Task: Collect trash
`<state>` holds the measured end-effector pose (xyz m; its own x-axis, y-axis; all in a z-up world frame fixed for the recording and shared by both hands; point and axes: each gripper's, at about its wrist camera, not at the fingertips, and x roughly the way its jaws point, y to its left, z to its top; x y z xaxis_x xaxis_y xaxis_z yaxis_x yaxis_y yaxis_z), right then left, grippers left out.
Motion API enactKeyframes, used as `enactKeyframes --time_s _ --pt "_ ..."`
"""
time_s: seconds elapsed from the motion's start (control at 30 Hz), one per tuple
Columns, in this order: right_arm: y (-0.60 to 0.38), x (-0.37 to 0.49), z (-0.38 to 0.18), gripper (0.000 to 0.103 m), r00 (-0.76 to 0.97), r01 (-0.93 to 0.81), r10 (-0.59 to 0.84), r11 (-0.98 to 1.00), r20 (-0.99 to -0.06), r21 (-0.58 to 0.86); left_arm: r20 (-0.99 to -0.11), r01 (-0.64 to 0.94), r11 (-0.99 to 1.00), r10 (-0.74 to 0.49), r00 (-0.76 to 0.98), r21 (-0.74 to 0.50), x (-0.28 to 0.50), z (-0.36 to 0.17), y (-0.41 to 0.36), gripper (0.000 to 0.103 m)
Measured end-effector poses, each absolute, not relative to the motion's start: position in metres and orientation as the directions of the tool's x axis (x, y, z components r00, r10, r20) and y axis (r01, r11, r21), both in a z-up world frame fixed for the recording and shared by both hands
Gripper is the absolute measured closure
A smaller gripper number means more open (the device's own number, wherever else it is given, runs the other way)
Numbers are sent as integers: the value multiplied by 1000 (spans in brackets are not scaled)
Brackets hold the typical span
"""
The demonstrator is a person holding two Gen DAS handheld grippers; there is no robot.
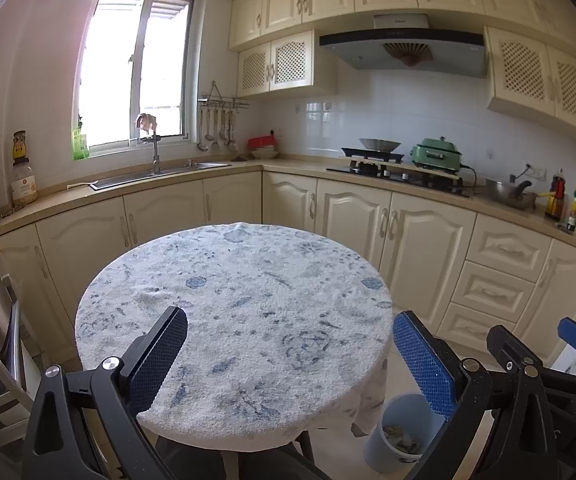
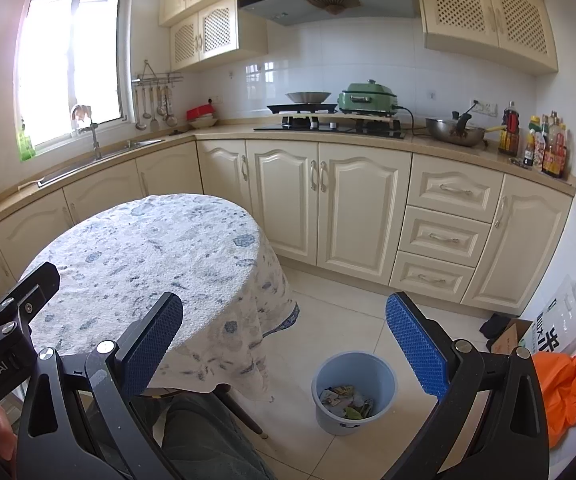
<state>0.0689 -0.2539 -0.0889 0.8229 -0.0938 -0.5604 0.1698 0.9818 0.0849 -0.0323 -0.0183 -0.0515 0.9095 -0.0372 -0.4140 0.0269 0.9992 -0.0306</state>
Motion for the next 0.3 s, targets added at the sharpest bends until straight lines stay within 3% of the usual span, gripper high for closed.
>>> enactKeyframes --time_s 0.3 --pt "-256 67 -88 0 824 169 -91 982 -560 89 -418 25 999 -37 908 -35 -33 -51 -20 1"
